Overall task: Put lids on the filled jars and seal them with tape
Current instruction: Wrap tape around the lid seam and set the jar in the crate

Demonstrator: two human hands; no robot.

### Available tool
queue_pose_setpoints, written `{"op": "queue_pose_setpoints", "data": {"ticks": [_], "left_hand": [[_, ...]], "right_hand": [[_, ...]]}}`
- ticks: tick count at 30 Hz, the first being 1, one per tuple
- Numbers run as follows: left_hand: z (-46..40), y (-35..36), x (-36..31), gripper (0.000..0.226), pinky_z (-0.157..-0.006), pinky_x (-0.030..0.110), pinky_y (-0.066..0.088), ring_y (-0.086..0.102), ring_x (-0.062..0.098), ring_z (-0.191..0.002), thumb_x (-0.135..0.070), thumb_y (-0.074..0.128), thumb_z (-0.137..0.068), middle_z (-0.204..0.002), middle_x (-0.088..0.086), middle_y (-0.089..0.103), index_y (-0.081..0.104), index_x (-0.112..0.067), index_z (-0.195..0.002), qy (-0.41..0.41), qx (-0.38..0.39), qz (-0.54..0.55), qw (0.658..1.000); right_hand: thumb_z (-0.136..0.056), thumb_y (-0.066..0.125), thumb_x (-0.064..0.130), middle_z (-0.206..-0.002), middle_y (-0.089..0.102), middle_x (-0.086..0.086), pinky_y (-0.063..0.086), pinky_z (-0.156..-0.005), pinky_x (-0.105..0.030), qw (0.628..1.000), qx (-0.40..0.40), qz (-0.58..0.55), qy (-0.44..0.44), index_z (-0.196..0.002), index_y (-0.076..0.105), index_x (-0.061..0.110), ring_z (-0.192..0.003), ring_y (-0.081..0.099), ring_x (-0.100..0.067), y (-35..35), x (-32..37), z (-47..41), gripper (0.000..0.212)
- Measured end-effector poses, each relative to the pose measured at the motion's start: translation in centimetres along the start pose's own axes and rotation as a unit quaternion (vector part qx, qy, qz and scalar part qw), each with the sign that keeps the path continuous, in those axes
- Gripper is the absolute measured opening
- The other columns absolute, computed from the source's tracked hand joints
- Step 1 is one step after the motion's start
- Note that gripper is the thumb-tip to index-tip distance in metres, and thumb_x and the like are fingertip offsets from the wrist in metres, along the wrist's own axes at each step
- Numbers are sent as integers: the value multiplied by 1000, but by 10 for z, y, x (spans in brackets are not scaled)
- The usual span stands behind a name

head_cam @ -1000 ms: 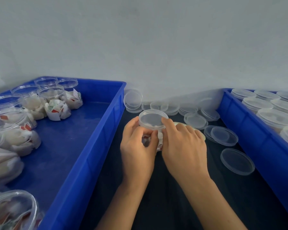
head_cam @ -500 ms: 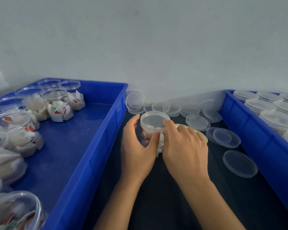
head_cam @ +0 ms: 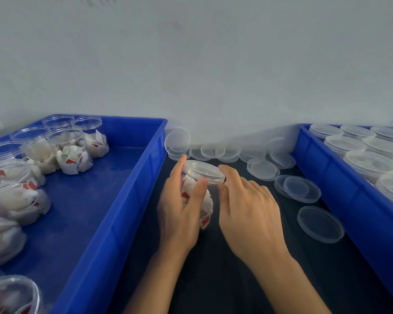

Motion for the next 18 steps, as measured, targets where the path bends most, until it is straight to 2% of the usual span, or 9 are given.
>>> {"op": "queue_pose_setpoints", "data": {"ticks": [3, 5, 8, 14, 18], "left_hand": [[4, -1, -6, 58, -102, 35, 55, 60, -7, -121, -72, 52, -93, -134, -29, 61, 41, -62, -148, 8, -17, -60, 998], [5, -1, -7, 53, -97, 32, 56, 62, -8, -115, -73, 49, -93, -128, -28, 63, 42, -62, -144, 5, -18, -80, 997], [3, -2, -8, 51, -96, 36, 57, 65, -3, -110, -73, 49, -92, -119, -23, 66, 46, -60, -141, -3, -7, -75, 997], [2, -4, -11, 52, -94, 45, 58, 68, 6, -105, -74, 50, -90, -108, -15, 69, 52, -56, -138, -14, 12, -76, 997], [2, -5, -12, 50, -91, 38, 58, 66, 1, -101, -74, 51, -88, -103, -20, 68, 54, -55, -135, -26, 24, -69, 997]], "right_hand": [[-104, 29, 44, -78, 60, 11, 34, -53, -30, 999, 29, -29, 25, -134, 43, 34, -60, 54, -14, 0, -4, 5, 36], [-101, 22, 54, -74, 59, 13, 40, -57, -36, 994, 61, -71, 57, -139, 32, 41, -63, 59, -17, 4, -8, 9, 41], [-100, 23, 58, -65, 61, 9, 46, -65, -41, 991, 73, -76, 77, -141, 33, 44, -67, 64, -22, 3, -15, 11, 44], [-103, 26, 54, -68, 64, 8, 48, -65, -39, 991, 91, -51, 80, -139, 41, 44, -70, 64, -18, -2, -26, 7, 41], [-105, 30, 44, -62, 60, 7, 41, -57, -37, 992, 96, -36, 73, -139, 42, 44, -61, 60, -16, 0, -31, 6, 35]]}}
Point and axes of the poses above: each hand's wrist, its own z-axis away from the middle knuckle, its own y-axis out of the palm, x = y × z, the point moved 5 cm from there along -z, towards the middle knuckle
